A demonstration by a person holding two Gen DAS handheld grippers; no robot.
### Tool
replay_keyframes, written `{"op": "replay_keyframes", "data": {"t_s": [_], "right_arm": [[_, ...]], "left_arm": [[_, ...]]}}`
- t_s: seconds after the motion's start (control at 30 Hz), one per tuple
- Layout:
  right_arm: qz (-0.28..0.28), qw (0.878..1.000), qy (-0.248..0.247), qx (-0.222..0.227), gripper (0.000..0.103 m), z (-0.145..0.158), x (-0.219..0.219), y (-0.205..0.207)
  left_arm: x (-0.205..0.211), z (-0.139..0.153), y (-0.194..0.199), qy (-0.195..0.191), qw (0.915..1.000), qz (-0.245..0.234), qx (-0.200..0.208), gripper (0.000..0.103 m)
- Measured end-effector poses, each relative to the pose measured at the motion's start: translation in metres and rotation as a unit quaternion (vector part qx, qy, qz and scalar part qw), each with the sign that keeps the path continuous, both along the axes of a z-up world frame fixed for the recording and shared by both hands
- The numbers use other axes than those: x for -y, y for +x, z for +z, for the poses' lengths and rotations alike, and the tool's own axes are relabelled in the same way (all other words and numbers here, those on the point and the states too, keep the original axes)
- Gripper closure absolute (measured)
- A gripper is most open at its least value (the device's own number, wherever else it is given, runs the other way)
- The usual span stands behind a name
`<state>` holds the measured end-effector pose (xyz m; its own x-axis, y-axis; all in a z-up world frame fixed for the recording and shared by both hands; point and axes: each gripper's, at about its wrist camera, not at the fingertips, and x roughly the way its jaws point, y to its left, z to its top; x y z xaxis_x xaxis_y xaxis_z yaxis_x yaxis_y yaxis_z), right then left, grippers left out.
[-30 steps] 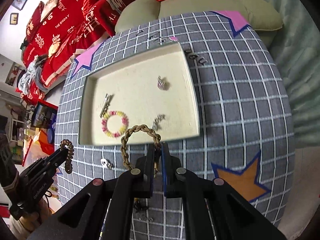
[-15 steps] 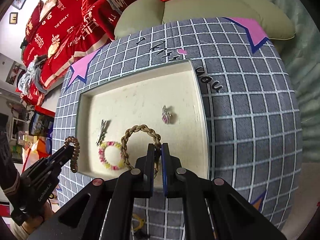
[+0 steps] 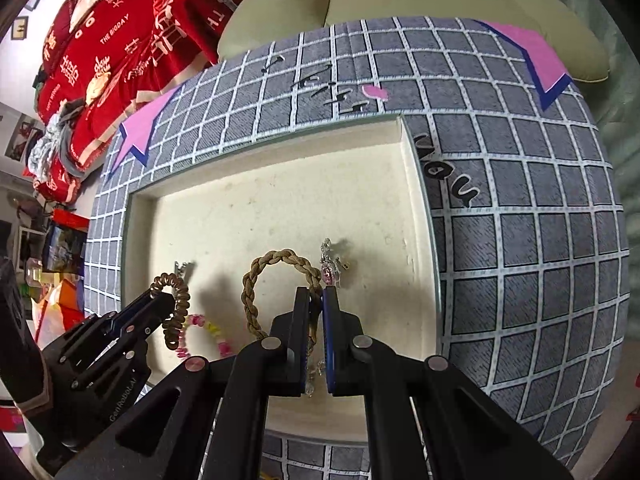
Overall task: Organize jewelry
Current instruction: 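Lift both bracelets and carry them over the cream box tray, then lower both bracelets into the tray and open both grippers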
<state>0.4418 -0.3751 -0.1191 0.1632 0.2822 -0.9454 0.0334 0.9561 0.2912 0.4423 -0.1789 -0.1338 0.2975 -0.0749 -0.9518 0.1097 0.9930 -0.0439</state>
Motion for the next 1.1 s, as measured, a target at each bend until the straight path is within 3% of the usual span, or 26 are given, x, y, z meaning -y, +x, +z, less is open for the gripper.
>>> {"op": "replay_keyframes", "data": {"t_s": [0.57,0.63,0.67,0.7,0.77,0.87,0.9,0.93,0.97,1.1], "right_arm": [[0.001,0.999,-0.012,-0.032,0.095,-0.029,0.001,-0.005],[0.003,0.999,-0.010,-0.034,0.089,-0.030,0.001,-0.005],[0.004,0.999,-0.009,-0.034,0.077,-0.029,0.001,-0.004],[0.004,0.999,-0.007,-0.032,0.055,-0.027,0.002,-0.005],[-0.001,1.000,0.003,-0.024,0.036,-0.023,0.003,-0.006],[-0.012,1.000,0.020,-0.014,0.036,-0.014,0.008,-0.009],[-0.017,0.999,0.025,-0.011,0.036,-0.011,0.009,-0.009],[-0.021,0.999,0.028,-0.008,0.036,-0.008,0.010,-0.009],[-0.025,0.999,0.032,-0.004,0.036,-0.004,0.011,-0.010],[-0.030,0.999,0.039,0.014,0.036,0.011,0.011,-0.014]], "left_arm": [[0.011,-0.020,-0.003,0.039,0.9989,-0.017,-0.020,0.082],[0.011,-0.019,-0.005,0.039,0.9989,-0.014,-0.022,0.082],[0.010,-0.018,-0.005,0.038,0.9990,-0.013,-0.021,0.082],[0.010,-0.016,-0.006,0.036,0.9991,-0.011,-0.021,0.082],[0.009,-0.011,-0.008,0.031,0.9993,-0.009,-0.018,0.082],[0.008,-0.004,-0.011,0.034,0.9993,-0.011,-0.009,0.080],[0.008,-0.003,-0.012,0.035,0.9993,-0.010,-0.008,0.056],[0.007,0.000,-0.013,0.037,0.9993,-0.006,-0.005,0.012],[0.004,0.004,-0.014,0.040,0.9992,0.003,0.006,0.000],[0.003,0.012,-0.016,0.040,0.9991,0.003,0.013,0.000]]}}
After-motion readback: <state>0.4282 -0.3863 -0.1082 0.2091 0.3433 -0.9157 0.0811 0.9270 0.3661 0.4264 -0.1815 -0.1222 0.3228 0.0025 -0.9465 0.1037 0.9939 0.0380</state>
